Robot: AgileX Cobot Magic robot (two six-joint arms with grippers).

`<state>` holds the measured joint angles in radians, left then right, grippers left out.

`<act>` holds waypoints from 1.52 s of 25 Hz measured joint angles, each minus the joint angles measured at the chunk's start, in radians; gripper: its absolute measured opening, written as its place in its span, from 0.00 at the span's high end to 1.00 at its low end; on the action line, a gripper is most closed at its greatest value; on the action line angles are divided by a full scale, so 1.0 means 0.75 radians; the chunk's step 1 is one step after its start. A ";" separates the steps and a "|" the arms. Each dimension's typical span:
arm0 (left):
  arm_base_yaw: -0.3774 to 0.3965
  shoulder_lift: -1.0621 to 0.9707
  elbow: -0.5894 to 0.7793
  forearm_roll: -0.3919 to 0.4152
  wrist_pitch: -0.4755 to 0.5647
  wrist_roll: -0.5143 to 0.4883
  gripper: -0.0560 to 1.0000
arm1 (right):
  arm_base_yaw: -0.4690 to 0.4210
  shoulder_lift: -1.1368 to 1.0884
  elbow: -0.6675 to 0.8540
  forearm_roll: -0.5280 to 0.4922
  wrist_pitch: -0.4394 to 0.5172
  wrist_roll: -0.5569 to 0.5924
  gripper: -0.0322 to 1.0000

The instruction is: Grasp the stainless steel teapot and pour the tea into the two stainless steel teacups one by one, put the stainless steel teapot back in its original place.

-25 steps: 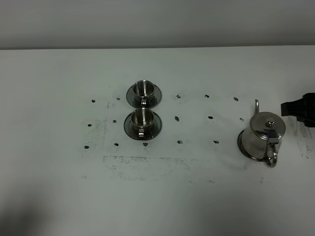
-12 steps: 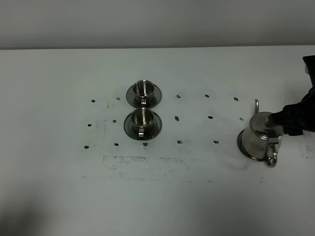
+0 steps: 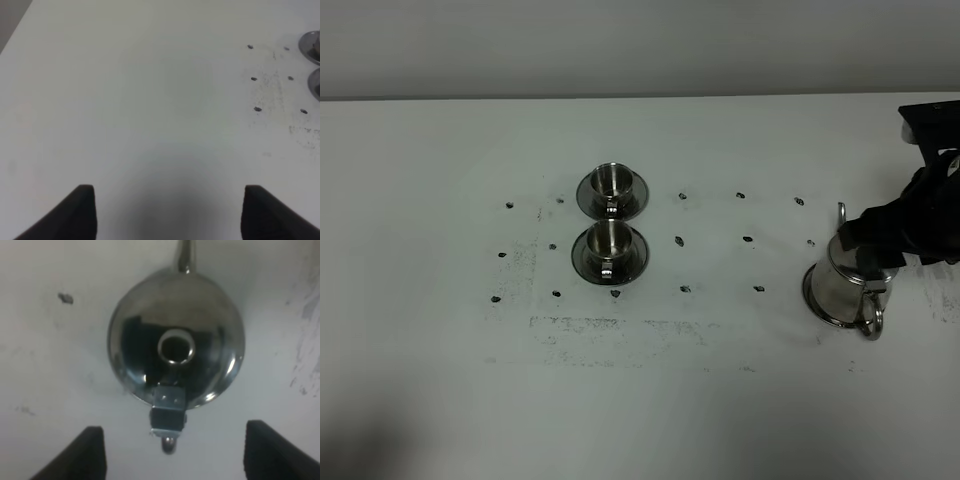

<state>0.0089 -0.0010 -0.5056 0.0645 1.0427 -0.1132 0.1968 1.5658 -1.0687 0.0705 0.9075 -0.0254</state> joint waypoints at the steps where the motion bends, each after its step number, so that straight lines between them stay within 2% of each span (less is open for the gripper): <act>1: 0.000 0.000 0.000 0.000 0.000 0.000 0.39 | 0.000 0.016 -0.016 0.003 0.017 -0.003 0.40; 9: 0.000 0.000 0.000 0.000 0.000 0.000 0.39 | -0.006 0.119 -0.072 0.001 0.093 0.003 0.40; 38: 0.001 0.000 0.000 0.000 0.000 0.000 0.39 | -0.006 0.264 -0.074 -0.047 0.070 0.003 0.40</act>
<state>0.0097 -0.0010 -0.5056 0.0645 1.0427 -0.1132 0.1925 1.7637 -1.1242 0.0353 0.9600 -0.0234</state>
